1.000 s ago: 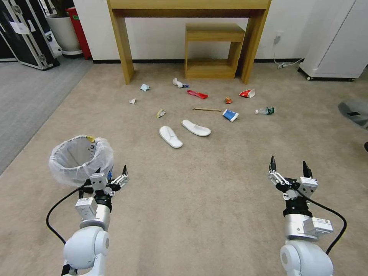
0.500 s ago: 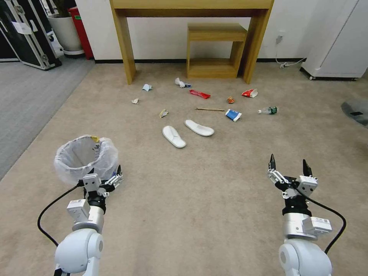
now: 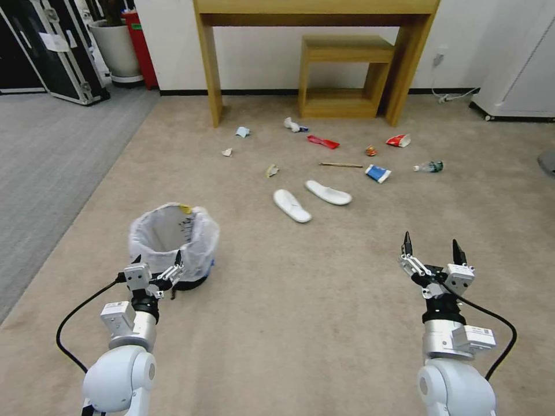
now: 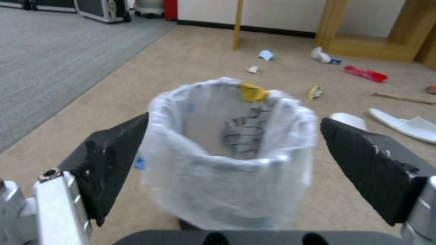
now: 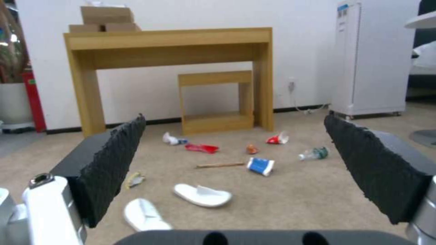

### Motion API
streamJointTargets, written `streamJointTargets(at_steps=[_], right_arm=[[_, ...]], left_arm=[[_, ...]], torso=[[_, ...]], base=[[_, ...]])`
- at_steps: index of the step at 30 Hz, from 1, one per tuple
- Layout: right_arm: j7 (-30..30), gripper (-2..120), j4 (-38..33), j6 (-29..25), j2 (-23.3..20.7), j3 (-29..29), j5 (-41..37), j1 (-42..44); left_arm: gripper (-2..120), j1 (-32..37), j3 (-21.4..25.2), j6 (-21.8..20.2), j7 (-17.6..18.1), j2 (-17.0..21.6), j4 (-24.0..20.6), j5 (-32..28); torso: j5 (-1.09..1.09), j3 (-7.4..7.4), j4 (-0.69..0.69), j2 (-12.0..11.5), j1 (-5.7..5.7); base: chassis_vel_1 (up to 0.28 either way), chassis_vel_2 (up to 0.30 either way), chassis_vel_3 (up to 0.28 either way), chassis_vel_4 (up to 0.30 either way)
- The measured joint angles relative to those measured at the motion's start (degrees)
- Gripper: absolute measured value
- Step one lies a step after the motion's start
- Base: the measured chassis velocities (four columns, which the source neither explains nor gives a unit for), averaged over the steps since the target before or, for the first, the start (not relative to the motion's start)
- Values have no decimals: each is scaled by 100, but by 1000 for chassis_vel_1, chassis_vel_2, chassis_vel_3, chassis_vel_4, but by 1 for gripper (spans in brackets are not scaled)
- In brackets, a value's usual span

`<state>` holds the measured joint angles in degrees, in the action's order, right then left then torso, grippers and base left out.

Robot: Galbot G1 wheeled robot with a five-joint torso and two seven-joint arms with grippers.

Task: Pick up the trash bin and place the garbage on the floor into it.

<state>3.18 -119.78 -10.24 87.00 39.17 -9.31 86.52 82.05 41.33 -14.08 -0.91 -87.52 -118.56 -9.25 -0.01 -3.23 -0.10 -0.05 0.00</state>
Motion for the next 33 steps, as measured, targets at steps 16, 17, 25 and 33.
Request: streamJointTargets(at_steps=[16,17,25,33], right_arm=[[-71,100,38,-31,8,27,67,-15],[-71,100,32,-27,9,27,69,-14],[-64,100,-2,-11,8,43,80,0],[-63,100,-36,-12,42,40,105,21]], left_arm=[[100,-5,41,-7,51,50,63,-171],[100,-2,43,-7,51,53,63,-175],[100,12,39,-6,51,34,62,-170],[100,35,32,-3,45,27,60,-159]], torso=[[2,0,-2,0,0],[1,0,-2,0,0],[1,0,-2,0,0],[1,0,-2,0,0]], base=[[24,19,-29,-28],[0,0,0,0],[0,0,0,0],[-28,26,28,-22]])
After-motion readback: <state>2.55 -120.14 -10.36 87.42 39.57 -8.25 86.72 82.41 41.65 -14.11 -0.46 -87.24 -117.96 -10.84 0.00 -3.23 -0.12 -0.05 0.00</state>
